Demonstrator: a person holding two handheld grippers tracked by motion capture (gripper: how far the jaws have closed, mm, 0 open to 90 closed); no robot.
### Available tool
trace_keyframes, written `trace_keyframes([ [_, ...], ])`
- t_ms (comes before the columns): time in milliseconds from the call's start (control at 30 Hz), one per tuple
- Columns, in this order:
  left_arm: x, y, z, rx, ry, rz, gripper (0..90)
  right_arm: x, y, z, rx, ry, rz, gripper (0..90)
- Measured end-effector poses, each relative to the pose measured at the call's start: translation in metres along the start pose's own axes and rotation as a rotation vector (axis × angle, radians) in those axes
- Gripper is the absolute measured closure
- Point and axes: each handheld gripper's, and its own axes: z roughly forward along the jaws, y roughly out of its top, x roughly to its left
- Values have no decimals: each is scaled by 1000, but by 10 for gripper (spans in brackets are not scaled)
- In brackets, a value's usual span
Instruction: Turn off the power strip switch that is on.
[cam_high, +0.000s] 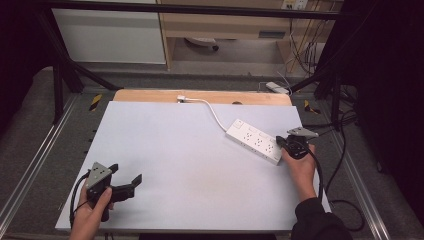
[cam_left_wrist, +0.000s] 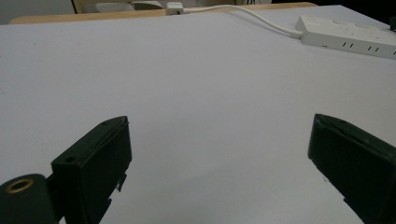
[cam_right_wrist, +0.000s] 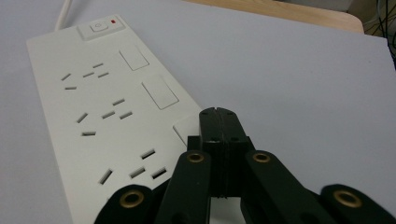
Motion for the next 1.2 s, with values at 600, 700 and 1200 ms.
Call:
trace_keyframes([
  [600, 3, -1, 2, 7, 15, -16, 66, -1, 6, -5, -46, 46, 32, 900],
  [700, 3, 0, 2, 4, 13, -17, 66, 2, 8, -6, -50, 48, 34, 900],
  [1200, 1, 0, 0, 6, 12, -1, 66, 18, 22, -20, -94, 83, 3, 900],
])
